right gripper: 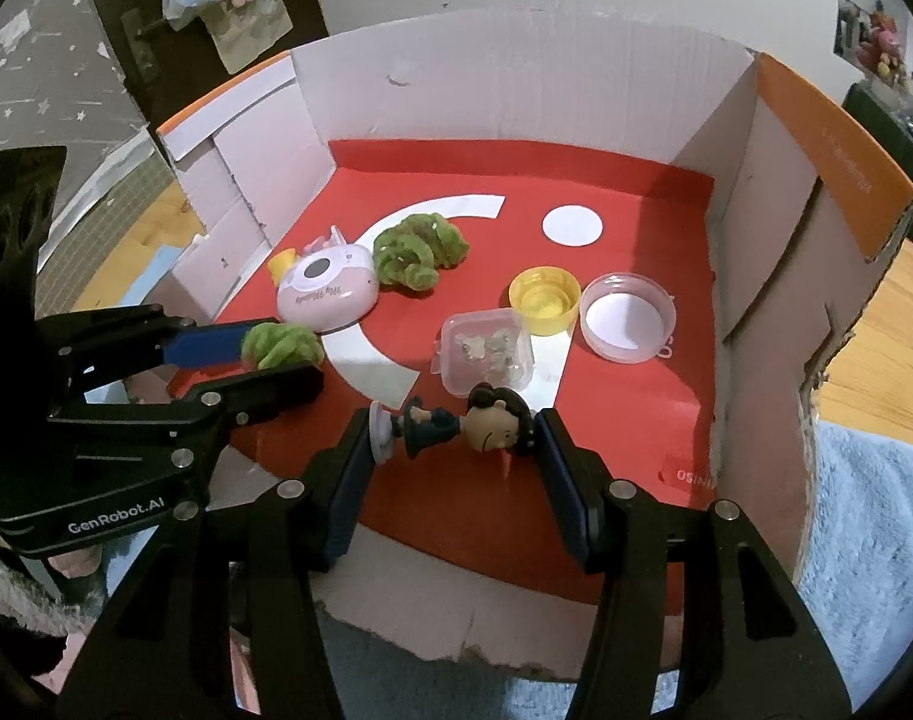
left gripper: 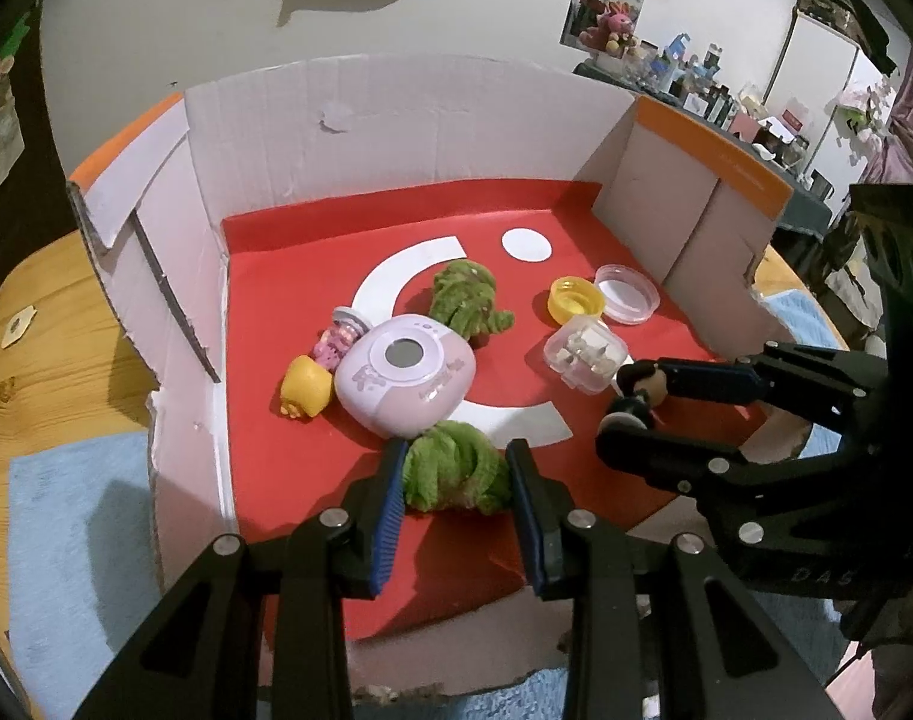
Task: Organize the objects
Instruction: 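Lift the scrunchie and figurine and carry both into the red box, then lower and release the scrunchie with the left tool while the right tool releases the figurine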
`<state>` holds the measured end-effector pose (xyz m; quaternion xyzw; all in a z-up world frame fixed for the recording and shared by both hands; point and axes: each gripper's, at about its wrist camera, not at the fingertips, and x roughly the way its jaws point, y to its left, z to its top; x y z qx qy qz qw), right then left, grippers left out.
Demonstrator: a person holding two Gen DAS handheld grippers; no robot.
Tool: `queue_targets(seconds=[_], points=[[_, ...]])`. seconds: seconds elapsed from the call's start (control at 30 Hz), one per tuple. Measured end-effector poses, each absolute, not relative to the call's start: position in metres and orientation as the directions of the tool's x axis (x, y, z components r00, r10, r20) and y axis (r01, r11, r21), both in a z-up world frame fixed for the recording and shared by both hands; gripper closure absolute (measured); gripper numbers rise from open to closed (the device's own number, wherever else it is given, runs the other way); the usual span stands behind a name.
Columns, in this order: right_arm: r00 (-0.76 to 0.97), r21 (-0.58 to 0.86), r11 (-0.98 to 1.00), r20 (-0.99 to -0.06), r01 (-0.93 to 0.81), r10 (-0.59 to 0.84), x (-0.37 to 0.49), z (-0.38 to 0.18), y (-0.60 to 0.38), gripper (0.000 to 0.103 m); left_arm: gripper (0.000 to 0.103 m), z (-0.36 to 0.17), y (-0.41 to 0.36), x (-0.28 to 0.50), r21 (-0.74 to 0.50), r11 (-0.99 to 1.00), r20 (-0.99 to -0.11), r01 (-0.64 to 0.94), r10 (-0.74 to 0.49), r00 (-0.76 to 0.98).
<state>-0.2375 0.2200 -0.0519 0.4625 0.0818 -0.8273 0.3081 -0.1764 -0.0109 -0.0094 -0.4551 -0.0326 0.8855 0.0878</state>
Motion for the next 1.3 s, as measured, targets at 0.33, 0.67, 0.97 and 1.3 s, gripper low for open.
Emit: queue_targets(seconds=[0.33, 0.67, 0.97, 1.3], points=[[-0.444, 0.119, -0.825, -0.796, 0.552, -0.411, -0.245, -0.055, 0.219, 0.051, 0.069, -0.013, -0.010, -0.183, -0.126, -0.987, -0.781, -0.102, 0.162, -0.603], [-0.471, 0.104, -0.836, -0.786, 0.539, -0.401, -0.249, -0.057, 0.218, 0.051, 0.067, -0.016, -0.011, -0.186, -0.134, -0.987, -0.770, -0.090, 0.161, -0.618], [-0.460, 0.114, -0.824, -0.784, 0.554, -0.418, -0.249, -0.057, 0.219, 0.051, 0.065, -0.015, -0.012, -0.186, -0.135, -0.987, -0.768, -0.090, 0.161, -0.619], [-0.460, 0.121, -0.821, -0.778, 0.558, -0.428, -0.245, -0.056, 0.220, 0.043, 0.055, -0.014, -0.012, -0.184, -0.133, -0.988, -0.766, -0.083, 0.155, -0.623]])
